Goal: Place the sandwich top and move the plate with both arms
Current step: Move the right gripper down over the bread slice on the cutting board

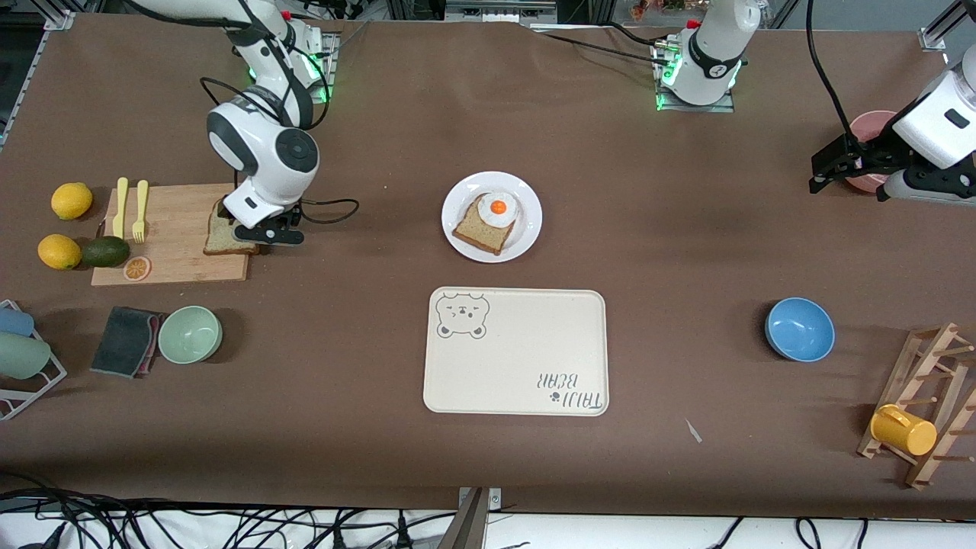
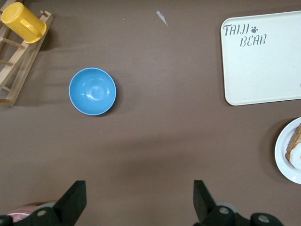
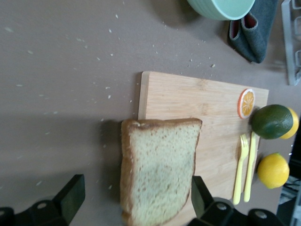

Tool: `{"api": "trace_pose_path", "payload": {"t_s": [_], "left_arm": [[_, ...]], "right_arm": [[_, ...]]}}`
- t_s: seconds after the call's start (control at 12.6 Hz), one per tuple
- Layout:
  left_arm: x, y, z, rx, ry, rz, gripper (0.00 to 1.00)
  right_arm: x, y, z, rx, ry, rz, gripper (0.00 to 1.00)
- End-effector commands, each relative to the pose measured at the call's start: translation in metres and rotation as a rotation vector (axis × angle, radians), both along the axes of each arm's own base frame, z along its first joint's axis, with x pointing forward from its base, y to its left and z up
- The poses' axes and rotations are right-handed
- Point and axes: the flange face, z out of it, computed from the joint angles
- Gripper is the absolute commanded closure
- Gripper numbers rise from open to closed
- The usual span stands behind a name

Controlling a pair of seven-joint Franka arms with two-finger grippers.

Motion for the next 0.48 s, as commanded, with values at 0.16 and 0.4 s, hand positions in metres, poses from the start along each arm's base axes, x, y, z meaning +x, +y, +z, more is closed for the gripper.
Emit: {"api": "trace_pose_path", "payload": {"t_s": [0.16,0.4], "left_arm": [[-0.003,-0.002,0.005,0.036,-0.004,0.005,0.0],[-0.003,-0.004,0.005,0.036,-0.005,0.002,0.0]], "right_arm": [[-0.006,-0.003,-0.033,-0.058,-0.046,0.002,0.01],[-0.008,-0.013,-0.035,-0.123,-0.026,-0.013,0.1]]}}
